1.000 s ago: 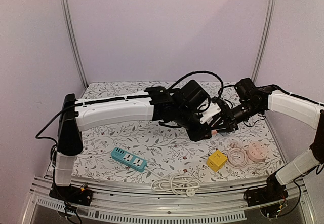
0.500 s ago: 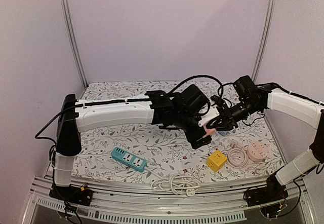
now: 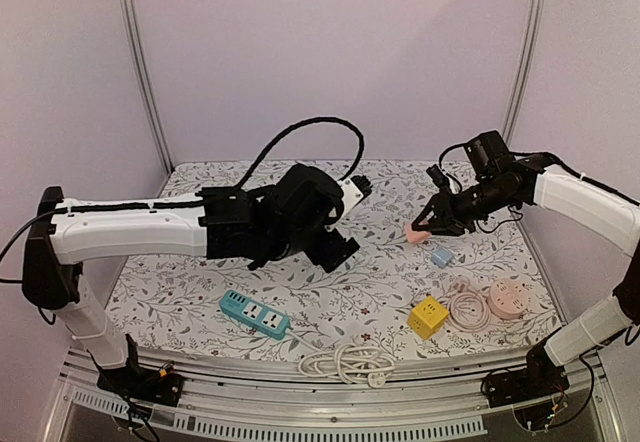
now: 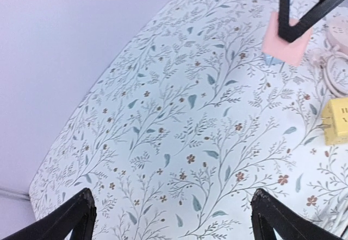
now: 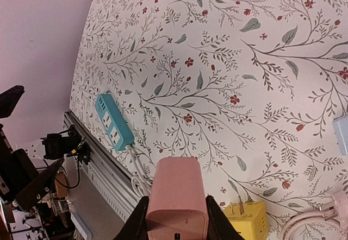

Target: Insert the plug

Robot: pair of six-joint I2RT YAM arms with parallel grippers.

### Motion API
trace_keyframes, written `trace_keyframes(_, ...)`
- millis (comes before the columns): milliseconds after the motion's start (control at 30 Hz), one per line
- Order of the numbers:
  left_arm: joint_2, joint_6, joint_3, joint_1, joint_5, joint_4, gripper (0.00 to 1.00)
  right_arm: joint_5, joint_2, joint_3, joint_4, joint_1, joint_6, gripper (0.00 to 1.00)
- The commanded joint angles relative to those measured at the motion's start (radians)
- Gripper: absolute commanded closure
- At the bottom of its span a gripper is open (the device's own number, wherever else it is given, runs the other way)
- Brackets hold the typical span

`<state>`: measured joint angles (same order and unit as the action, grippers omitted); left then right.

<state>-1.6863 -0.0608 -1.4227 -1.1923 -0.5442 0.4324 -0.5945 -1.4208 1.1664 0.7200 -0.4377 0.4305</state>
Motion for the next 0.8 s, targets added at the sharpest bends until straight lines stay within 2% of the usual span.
trace_keyframes(0,0.069,0.097,0.098,0.014,-0.219,0.036,0.0,0.129,0.028,0.06,-0.021,-0.004,0.017,1.0)
trace_keyframes(100,0.138,0.274,0.143,0.081,-0.167,0.144,0.01,0.161,0.023,0.074,-0.007,-0.004,0.006,1.0)
trace_keyframes(200,0.183,0.524,0.172,0.128,-0.171,0.281,0.01,0.187,0.016,0.075,-0.001,-0.004,0.002,1.0)
trace_keyframes(267,0.187,0.676,0.176,0.151,-0.167,0.396,0.0,0.204,0.012,0.074,0.0,-0.004,0.0,1.0)
trace_keyframes(400,0.153,0.895,0.179,0.214,-0.058,0.594,0.01,0.219,0.011,0.072,-0.01,-0.004,-0.002,1.0)
trace_keyframes(667,0.203,1.243,0.298,0.374,0.191,0.64,0.01,0.21,-0.023,0.09,0.0,-0.003,-0.019,1.0)
trace_keyframes(767,0.232,1.372,0.337,0.414,0.235,0.625,0.0,0.209,-0.02,0.083,0.002,-0.004,-0.019,1.0)
